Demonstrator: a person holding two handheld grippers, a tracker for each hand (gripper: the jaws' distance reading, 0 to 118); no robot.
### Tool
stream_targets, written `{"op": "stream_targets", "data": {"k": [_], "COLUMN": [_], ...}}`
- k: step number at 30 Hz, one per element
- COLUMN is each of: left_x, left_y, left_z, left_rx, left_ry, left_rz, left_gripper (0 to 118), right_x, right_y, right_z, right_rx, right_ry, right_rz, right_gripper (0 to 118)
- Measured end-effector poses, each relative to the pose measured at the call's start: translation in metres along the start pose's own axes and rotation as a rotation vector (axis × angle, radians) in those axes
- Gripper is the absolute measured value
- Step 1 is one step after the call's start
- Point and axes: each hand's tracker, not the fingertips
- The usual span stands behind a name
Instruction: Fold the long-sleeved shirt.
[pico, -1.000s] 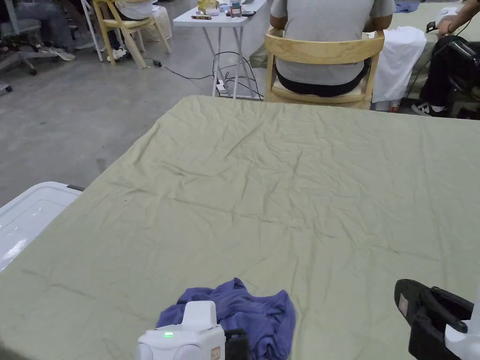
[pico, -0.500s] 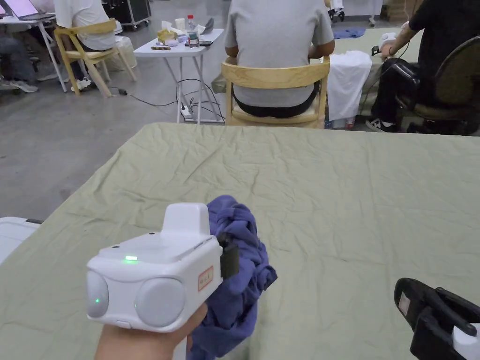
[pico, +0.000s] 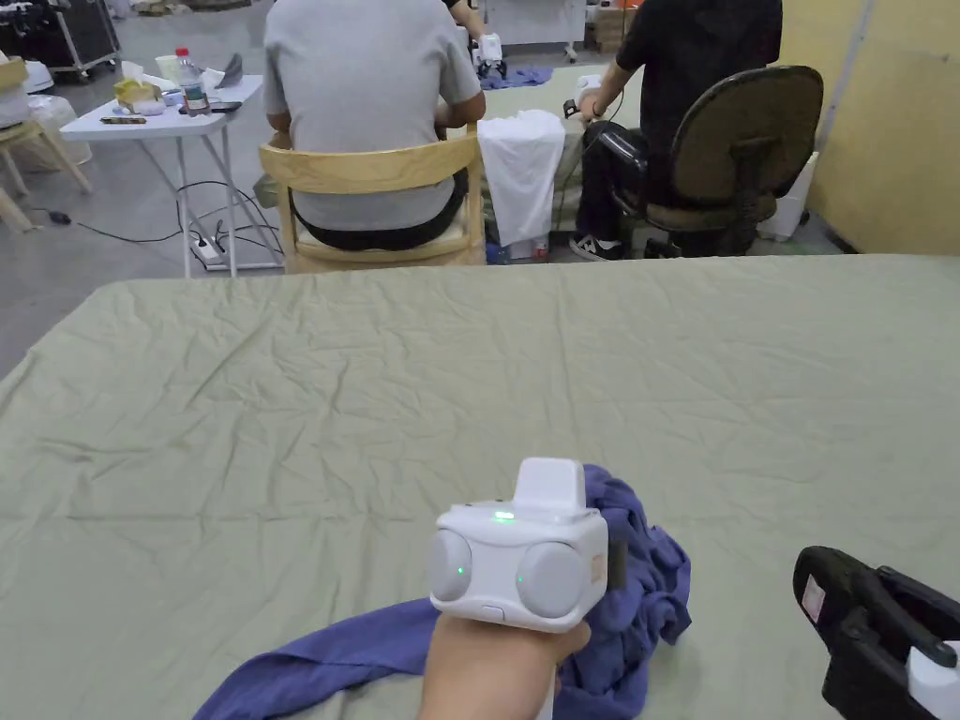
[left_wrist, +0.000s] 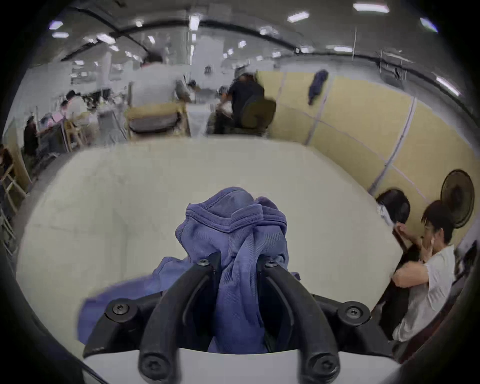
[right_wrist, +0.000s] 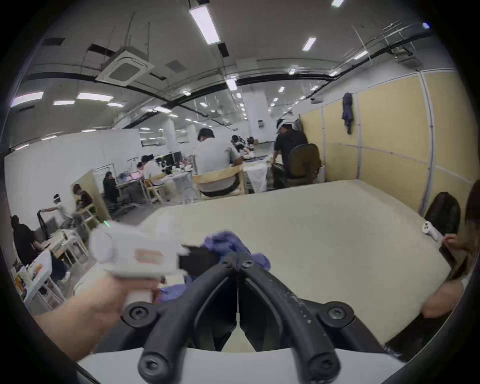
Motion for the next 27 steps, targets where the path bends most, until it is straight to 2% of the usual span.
{"op": "stream_targets", "data": {"k": [3,4,6,7,8,11,12,13,16,18,20,22,23,24,26,27], "left_x": [-0.039,-0.048,-0.054,-0.061,-0.067,-0.030,-0.032,-0.036,0.017,0.049,0.056,0.064,0.060,0.058,0.071,0.079], "left_y": [-0.128,-0.151,-0.171,-0.159,-0.127,-0.129,-0.125,-0.105,0.006,0.037,0.030,-0.007,-0.030,-0.042,-0.078,-0.099], "left_z": [-0.071,-0.085,-0.106,-0.107,-0.100,-0.080,-0.066,-0.048,0.018,0.046,0.066,0.058,0.057,0.058,0.050,0.052], "left_rx": [-0.179,-0.210,-0.224,-0.197,-0.133,-0.134,-0.132,-0.095,0.110,0.167,0.171,0.104,0.073,0.065,0.037,0.019], "left_ry": [-0.007,-0.002,0.006,0.018,0.021,-0.073,-0.070,-0.057,-0.048,-0.018,0.037,0.103,0.140,0.164,0.166,0.158], "left_rz": [0.035,0.035,0.006,0.007,0.025,0.119,0.136,0.138,0.107,0.097,0.063,0.014,0.013,0.030,0.125,0.166], "left_gripper": [23,23,25,31,39,101,118,118,117,117,116,116,112,87,11,1], "right_x": [0.018,0.022,0.030,0.031,0.032,0.030,0.029,0.028,0.020,0.015,0.012,0.008,0.006,0.004,0.000,-0.002], "right_y": [-0.013,-0.016,-0.020,-0.023,-0.024,-0.026,-0.025,-0.023,-0.020,-0.019,-0.022,-0.026,-0.029,-0.031,-0.035,-0.036], "right_z": [-0.010,-0.013,-0.019,-0.020,-0.022,-0.026,-0.027,-0.028,-0.021,-0.021,-0.018,-0.020,-0.019,-0.020,-0.023,-0.023], "right_rx": [-0.061,-0.078,-0.101,-0.109,-0.114,-0.122,-0.122,-0.119,-0.086,-0.073,-0.071,-0.080,-0.083,-0.087,-0.100,-0.107], "right_ry": [-0.033,-0.042,-0.053,-0.057,-0.058,-0.049,-0.044,-0.037,-0.014,-0.015,-0.004,0.007,0.010,0.011,0.012,0.017], "right_rz": [-0.006,-0.008,-0.013,-0.016,-0.020,-0.026,-0.031,-0.039,-0.044,-0.039,-0.059,-0.081,-0.083,-0.082,-0.076,-0.074], "right_gripper": [4,4,4,4,4,4,4,4,4,4,4,4,4,4,4,4]}}
